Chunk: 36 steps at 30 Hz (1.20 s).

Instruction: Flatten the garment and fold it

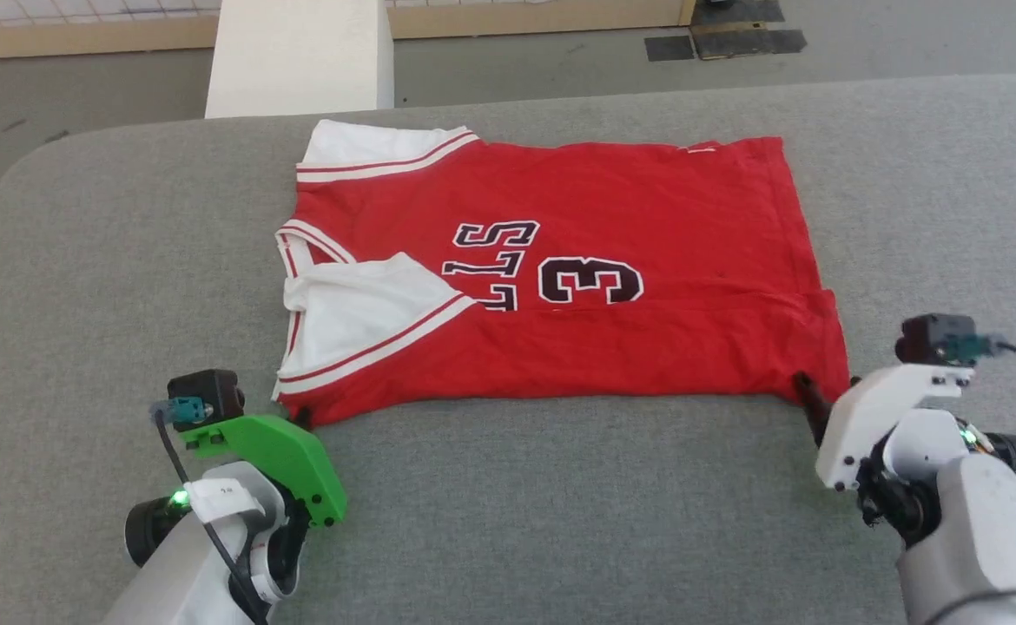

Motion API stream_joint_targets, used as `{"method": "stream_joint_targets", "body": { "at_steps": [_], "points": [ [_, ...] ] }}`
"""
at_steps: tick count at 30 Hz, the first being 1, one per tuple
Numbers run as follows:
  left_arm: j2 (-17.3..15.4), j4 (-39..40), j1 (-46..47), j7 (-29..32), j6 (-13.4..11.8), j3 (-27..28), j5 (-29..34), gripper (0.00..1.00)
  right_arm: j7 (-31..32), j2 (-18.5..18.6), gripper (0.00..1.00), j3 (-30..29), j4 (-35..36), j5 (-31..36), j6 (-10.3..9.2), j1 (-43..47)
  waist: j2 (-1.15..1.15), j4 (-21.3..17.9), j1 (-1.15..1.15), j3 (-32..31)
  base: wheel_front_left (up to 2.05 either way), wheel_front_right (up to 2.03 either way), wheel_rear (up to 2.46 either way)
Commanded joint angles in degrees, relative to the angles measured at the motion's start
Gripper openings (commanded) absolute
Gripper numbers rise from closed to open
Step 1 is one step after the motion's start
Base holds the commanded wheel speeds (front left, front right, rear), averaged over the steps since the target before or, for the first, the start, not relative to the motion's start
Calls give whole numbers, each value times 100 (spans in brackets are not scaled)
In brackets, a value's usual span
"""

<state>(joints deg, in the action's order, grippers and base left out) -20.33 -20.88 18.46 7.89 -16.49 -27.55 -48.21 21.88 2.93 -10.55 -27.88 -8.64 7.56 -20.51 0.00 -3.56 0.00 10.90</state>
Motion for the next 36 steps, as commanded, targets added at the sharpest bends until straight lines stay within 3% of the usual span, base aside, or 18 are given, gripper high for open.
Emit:
{"method": "stream_joint_targets", "body": {
  "at_steps": [1,3,4,5,6,8,11,14,21,30,36],
  "points": [
    [30,-10,107,-44,62,-49,59,0,345,-5,100,-73,-150,142,-8,-182,0,64,0,31,0,0,0],
    [37,-21,141,-75,98,-80,85,0,879,-5,100,-155,-352,285,-8,-348,0,102,0,43,0,0,0],
    [39,-26,155,-92,116,-92,95,0,1087,-5,92,-176,-413,333,-8,-404,0,119,0,49,0,0,0],
    [44,-35,172,-118,136,-102,107,0,1344,-5,61,-195,-481,358,-8,-459,0,138,0,57,0,0,0],
    [48,-44,182,-133,154,-112,114,0,1522,-5,46,-196,-516,370,-8,-486,0,151,0,60,0,0,0],
    [49,-58,204,-197,191,-137,149,0,1873,-5,0,-197,-529,408,-8,-502,0,175,0,64,0,0,0],
    [41,-73,232,-371,224,-131,209,0,2155,-5,0,-235,-346,363,-8,-436,0,203,0,51,0,0,0],
    [4,-65,248,-627,232,-93,296,0,1977,-5,0,-306,56,365,-8,-298,0,213,0,-3,0,0,0],
    [-304,398,-223,-906,-65,-3,465,0,1680,-5,0,-308,1158,326,-8,404,0,159,0,-320,0,0,0],
    [-873,1920,-1440,-109,-789,-284,565,0,2206,8,0,-483,2496,432,-8,1440,0,213,0,-421,0,0,0],
    [-913,2233,-1814,204,-908,-454,457,0,2409,5,0,-540,2504,394,-8,1824,0,259,0,-252,0,0,0]
  ]
}}
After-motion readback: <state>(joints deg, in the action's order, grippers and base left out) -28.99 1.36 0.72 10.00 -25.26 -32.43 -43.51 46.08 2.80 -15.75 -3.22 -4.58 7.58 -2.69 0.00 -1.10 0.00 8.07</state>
